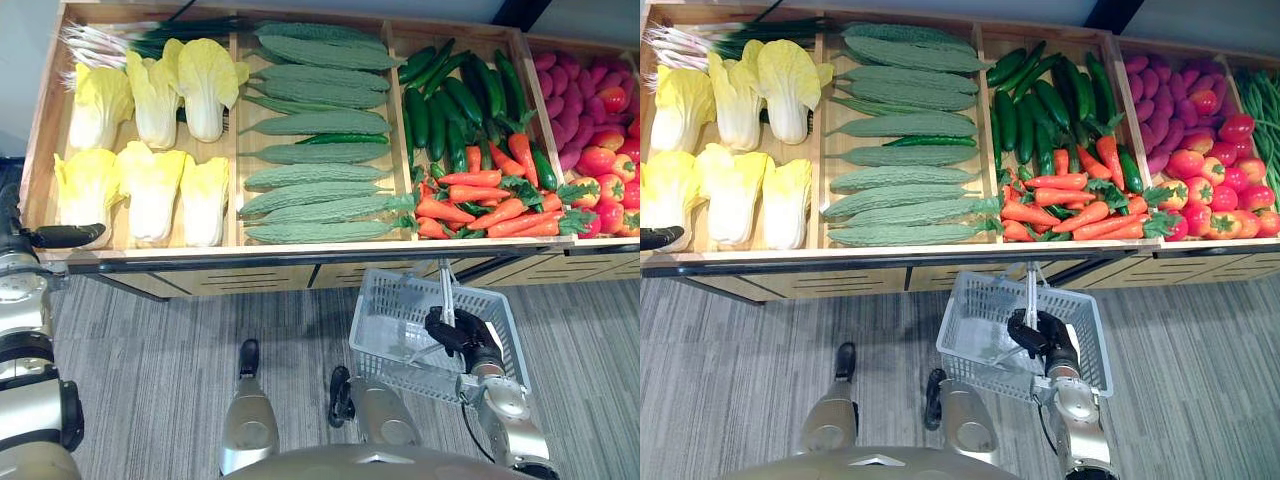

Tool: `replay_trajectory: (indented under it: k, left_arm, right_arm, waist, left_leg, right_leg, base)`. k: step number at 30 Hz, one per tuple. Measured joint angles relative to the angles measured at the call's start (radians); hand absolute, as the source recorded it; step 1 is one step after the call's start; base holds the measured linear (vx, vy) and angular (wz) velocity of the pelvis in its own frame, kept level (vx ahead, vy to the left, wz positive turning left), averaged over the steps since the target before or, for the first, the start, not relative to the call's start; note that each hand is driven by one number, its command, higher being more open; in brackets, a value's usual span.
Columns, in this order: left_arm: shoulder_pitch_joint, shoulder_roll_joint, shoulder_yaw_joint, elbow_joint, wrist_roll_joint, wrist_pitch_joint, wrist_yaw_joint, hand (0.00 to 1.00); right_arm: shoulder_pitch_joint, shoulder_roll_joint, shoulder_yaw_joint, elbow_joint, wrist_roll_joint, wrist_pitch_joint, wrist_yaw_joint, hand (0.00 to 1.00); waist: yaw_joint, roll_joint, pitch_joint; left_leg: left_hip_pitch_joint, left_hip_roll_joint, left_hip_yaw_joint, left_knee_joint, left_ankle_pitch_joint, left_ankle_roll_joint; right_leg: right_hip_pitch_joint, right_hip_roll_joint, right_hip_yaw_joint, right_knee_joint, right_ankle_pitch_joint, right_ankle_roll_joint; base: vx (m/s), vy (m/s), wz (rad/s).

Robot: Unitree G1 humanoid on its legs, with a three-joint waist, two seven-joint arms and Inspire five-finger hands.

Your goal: Pick vegetable in the basket

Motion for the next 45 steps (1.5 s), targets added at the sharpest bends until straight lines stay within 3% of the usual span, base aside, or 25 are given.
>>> replay_trajectory:
  k: [26, 30, 45]
  left_arm:
    - [-0.052, -0.001, -0.039, -0.002, 0.008, 0.001, 0.058, 1.00]
    - [-0.085, -0.046, -0.031, -0.002, -0.001, -0.005, 0.039, 1.00]
    - [-0.087, -0.069, -0.040, -0.006, -0.007, 0.001, 0.059, 1.00]
  right_arm:
    - [-0.048, 0.004, 0.027, -0.004, 0.000, 0.000, 0.004, 0.00]
    - [-0.068, 0.004, 0.038, -0.004, 0.000, 0.000, 0.008, 0.00]
    - [-0.082, 0.009, 0.040, -0.004, -0.001, 0.000, 0.008, 0.00]
  waist:
    - [0.008, -0.011, 0.037]
    - [0.004, -0.023, 0.061]
    - [0.005, -0.008, 0.075]
  left_leg:
    - [-0.001, 0.011, 0.049, -0.006, 0.004, -0.001]
    - [0.000, 0.011, 0.054, -0.006, 0.007, 0.003]
    - [0.005, 0.012, 0.072, -0.006, 0.010, 0.001]
  right_leg:
    - [-0.032, 0.016, 0.047, -0.002, 0.021, 0.006]
    - [-0.034, 0.017, 0.051, -0.003, 0.026, 0.005]
    - [-0.031, 0.017, 0.071, -0.020, 0.045, 0.014]
  base:
    - [0.00, 0.006, -0.05]
    - [0.00, 0.008, -0.03]
    - [0.00, 0.007, -0.02]
